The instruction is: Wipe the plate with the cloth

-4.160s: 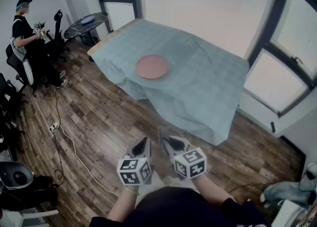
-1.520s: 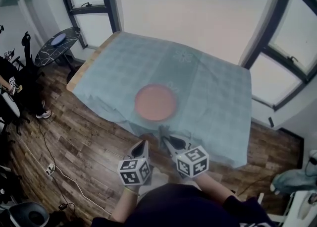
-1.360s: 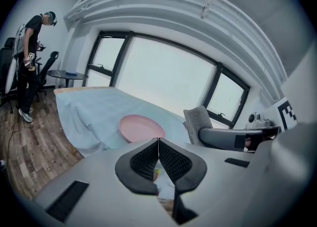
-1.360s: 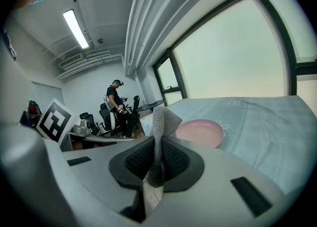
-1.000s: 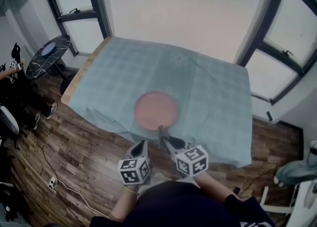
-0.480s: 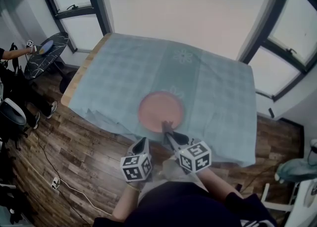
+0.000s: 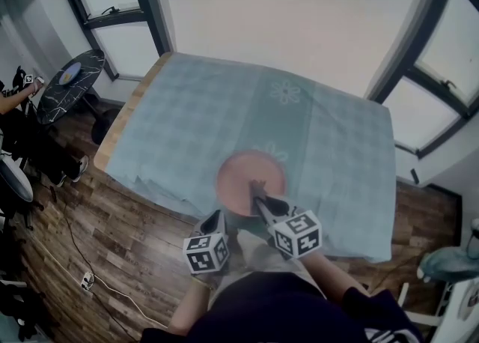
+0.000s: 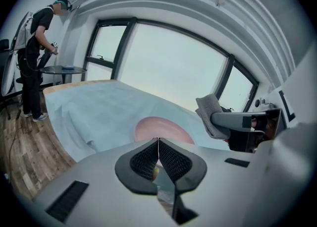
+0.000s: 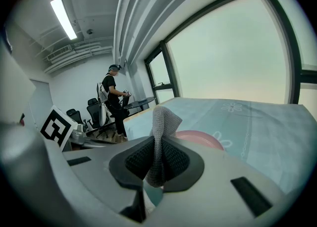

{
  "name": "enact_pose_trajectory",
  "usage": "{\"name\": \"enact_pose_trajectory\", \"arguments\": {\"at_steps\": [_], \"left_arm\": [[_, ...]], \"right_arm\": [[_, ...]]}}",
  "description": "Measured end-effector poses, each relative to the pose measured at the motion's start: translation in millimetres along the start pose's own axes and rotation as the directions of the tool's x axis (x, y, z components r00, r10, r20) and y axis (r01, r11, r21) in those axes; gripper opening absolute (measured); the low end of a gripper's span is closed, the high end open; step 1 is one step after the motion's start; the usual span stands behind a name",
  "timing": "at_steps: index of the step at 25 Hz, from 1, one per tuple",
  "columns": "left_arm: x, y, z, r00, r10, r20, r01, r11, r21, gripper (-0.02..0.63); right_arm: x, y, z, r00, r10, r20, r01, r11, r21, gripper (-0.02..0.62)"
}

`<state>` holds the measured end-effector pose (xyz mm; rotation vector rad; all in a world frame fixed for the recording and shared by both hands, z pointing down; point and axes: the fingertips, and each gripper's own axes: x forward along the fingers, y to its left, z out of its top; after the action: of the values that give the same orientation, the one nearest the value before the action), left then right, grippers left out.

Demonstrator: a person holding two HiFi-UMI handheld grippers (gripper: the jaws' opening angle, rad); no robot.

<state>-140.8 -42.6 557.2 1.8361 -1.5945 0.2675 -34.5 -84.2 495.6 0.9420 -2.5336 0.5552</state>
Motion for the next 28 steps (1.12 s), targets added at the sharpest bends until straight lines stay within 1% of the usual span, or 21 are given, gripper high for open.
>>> {"name": "enact_pose_trajectory", "arguments": {"at_steps": [4,9,19,20,24,28], "left_arm": [[18.6,11.6,13.4,1.0,0.008,-0.013,-0.008,1.0,0.002,0.015],[41.4,25.5,21.7,0.999,0.025,-0.042,-0.025,1.0,0.0,0.017],[91.6,42.1,21.6,0.989,0.024,-0.145,-0.023,1.0,0.014,0.023],[96.5,43.5,21.3,0.988,0.022,-0.153,-0.02,1.0,0.013,0.031],[113.3,48.4,18.0,0.982,0.012,-0.189,-0.01,1.0,0.012,0.098],[126.6,56.9,10.1,0.973,0.03,-0.229,-0.027,0.999,0.016,0.112]], "right_arm": [[21.0,-10.9,13.5,1.0,-0.004,-0.011,0.004,1.0,-0.019,0.034],[45.1,-29.7,19.9,0.999,-0.02,-0.036,0.019,0.999,-0.032,0.034],[93.1,-71.9,15.6,0.99,-0.069,-0.123,0.059,0.995,-0.08,0.034],[97.6,-76.0,14.3,0.989,-0.072,-0.133,0.062,0.995,-0.082,0.034],[115.0,-90.6,7.4,0.981,-0.088,-0.175,0.072,0.993,-0.094,0.034],[131.3,-103.4,-0.5,0.971,-0.106,-0.213,0.083,0.99,-0.116,0.034]]}}
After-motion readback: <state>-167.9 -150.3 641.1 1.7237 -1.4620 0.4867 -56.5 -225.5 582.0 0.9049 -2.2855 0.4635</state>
